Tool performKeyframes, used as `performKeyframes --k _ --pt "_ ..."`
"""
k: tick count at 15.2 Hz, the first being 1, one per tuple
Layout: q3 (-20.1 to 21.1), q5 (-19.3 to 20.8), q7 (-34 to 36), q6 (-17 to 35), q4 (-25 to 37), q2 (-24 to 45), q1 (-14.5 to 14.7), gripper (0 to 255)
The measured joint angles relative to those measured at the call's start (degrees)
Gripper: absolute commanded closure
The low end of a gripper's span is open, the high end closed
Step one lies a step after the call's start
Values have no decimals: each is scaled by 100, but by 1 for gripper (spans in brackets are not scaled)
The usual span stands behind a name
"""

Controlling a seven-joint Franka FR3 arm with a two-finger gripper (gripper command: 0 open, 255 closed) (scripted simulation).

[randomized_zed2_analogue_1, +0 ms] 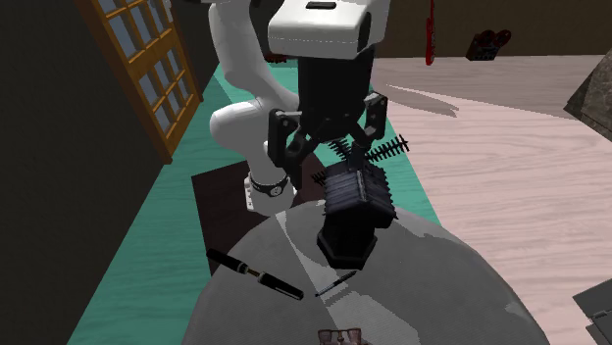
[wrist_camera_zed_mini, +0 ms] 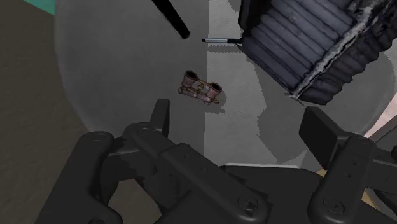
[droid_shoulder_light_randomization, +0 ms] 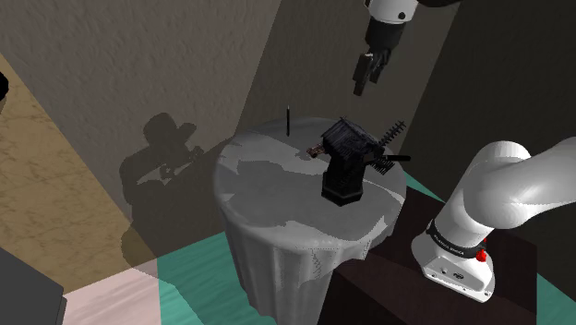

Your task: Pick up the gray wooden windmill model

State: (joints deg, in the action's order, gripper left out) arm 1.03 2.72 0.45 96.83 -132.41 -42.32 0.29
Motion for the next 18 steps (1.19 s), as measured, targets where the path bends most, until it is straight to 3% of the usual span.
performKeyframes --k 4,12,18 --pt "6 -325 514 -27 -406 -623 -104 0" --pt "429 -1748 2821 -321 -1716 -3188 -567 0" --pt "521 -1998 3170 -258 -2222 -3794 -634 0"
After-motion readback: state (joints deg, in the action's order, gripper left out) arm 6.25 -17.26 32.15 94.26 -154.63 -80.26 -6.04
